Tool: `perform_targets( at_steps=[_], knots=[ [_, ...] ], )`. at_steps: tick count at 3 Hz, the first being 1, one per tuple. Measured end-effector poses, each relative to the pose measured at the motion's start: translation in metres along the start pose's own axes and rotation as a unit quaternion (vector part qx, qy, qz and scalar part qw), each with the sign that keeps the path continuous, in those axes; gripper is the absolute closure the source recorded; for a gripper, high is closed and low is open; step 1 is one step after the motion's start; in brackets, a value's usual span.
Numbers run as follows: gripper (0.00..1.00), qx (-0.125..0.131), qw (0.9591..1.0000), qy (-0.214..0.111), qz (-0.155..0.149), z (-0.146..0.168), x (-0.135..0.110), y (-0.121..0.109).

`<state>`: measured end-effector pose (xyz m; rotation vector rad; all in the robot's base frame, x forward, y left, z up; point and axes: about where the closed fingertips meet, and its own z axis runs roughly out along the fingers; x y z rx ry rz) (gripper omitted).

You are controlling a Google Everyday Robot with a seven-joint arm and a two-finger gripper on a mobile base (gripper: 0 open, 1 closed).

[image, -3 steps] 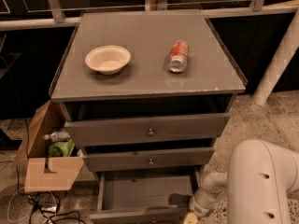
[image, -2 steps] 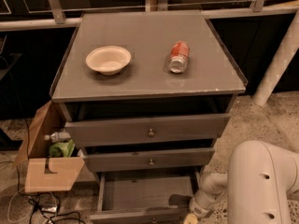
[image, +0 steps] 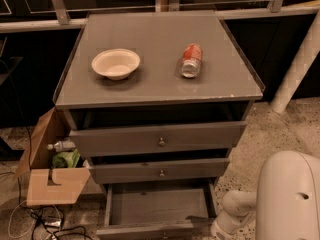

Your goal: Open bottom drawer

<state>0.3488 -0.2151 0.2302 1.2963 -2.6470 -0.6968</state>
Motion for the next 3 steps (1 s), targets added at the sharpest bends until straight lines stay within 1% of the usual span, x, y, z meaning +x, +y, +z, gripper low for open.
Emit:
perform_targets(
  at_steps=[1,2,3],
  knots=[
    [0.0,0.017,0.9992,-0.023,-0.027,-0.015,-0.023,0.002],
    [0.0,0.039,0.9958,-0.053,-0.063,-0.035,-0.048,0.009],
    [0.0,0.039,0.9956,-0.054,-0.065,-0.036,-0.05,0.009]
  ],
)
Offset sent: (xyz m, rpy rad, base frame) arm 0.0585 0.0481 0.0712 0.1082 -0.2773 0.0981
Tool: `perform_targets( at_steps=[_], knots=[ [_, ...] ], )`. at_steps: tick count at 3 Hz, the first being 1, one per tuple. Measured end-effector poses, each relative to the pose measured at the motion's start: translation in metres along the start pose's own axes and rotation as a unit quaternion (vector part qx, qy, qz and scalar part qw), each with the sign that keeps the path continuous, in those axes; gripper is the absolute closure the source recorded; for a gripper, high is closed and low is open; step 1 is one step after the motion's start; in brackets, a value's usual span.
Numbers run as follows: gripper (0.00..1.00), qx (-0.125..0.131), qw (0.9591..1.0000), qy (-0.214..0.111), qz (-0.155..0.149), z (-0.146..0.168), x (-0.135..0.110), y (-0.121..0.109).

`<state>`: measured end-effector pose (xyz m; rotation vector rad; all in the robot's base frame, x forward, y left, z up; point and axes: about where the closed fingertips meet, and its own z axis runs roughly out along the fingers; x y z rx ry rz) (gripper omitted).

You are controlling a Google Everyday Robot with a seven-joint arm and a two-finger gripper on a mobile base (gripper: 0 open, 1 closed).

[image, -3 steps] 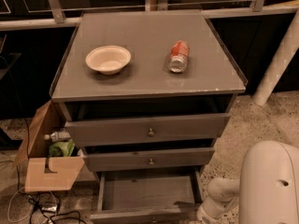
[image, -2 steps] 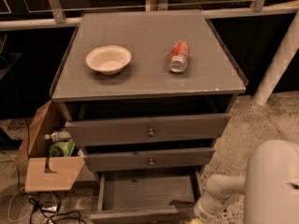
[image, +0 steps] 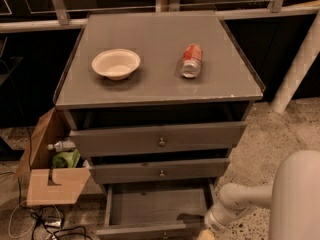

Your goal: Open bottom drawer

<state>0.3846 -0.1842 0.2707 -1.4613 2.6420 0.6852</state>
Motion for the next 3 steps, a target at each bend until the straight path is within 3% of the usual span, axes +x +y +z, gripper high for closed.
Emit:
perform_targets(
  at_steps=[1,3],
  knots=[
    [0.0,-0.003,1.0,0.008,-0.003,0.018,-0.007,-0.015],
    [0.0,-0.017,0.9989,0.042,-0.005,0.062,0.007,-0.03]
  ],
)
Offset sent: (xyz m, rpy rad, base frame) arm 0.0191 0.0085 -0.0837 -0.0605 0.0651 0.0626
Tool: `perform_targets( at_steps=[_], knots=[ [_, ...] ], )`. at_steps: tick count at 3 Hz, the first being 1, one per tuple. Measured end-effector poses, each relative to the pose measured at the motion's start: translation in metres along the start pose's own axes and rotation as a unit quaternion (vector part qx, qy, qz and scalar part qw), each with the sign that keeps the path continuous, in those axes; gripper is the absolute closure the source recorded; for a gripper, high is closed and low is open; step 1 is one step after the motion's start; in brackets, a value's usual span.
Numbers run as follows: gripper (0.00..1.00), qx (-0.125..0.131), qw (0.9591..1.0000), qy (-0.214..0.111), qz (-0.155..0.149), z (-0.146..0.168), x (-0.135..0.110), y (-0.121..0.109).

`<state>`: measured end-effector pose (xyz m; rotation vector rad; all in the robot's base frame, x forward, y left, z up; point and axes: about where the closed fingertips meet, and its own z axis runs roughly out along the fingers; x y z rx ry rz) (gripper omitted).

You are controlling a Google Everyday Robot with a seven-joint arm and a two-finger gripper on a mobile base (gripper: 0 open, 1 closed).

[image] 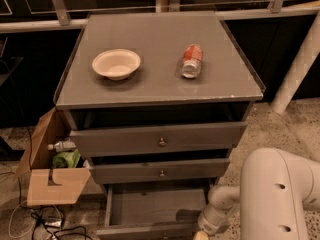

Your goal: Open bottom drawer

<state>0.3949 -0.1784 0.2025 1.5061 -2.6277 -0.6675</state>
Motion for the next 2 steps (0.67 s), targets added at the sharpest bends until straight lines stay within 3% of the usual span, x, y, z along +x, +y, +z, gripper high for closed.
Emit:
perform_targets(
  at_steps=[1,2],
  knots=[
    [0.0,0.0,1.0,0.0,0.0,-0.002,0.0,0.001],
    [0.0,-0.01,0.9998,0.015,0.008,0.008,0.023,0.016]
  ],
)
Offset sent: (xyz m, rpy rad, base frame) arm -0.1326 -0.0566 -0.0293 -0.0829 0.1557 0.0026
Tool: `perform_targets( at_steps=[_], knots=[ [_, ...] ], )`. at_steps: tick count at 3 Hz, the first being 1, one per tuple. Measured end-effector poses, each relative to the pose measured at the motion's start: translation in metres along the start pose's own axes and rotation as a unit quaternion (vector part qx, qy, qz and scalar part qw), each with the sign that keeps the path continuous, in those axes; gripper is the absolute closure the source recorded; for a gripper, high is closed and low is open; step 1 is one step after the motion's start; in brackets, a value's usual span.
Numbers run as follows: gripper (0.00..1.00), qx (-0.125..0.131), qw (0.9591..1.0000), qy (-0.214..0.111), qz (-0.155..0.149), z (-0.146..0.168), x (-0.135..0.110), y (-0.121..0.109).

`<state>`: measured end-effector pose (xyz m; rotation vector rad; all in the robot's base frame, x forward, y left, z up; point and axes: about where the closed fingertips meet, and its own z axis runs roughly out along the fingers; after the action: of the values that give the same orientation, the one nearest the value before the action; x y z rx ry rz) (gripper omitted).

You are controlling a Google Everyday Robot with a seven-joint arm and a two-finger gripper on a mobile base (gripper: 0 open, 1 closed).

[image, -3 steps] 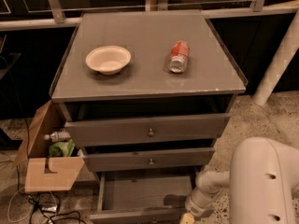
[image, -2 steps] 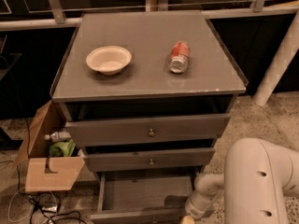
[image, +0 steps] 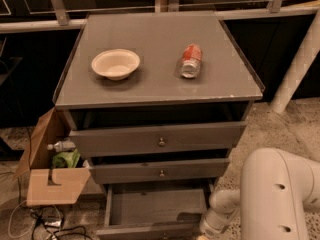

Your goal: Open bottom drawer

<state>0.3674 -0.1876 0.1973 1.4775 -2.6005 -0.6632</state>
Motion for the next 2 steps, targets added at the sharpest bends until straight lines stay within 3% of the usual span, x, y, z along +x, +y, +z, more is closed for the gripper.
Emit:
perform_targets(
  at_steps=[2],
  knots=[
    [0.0,0.0,1.0,0.0,0.0,-0.004,-0.0127,-0.0057]
  ],
)
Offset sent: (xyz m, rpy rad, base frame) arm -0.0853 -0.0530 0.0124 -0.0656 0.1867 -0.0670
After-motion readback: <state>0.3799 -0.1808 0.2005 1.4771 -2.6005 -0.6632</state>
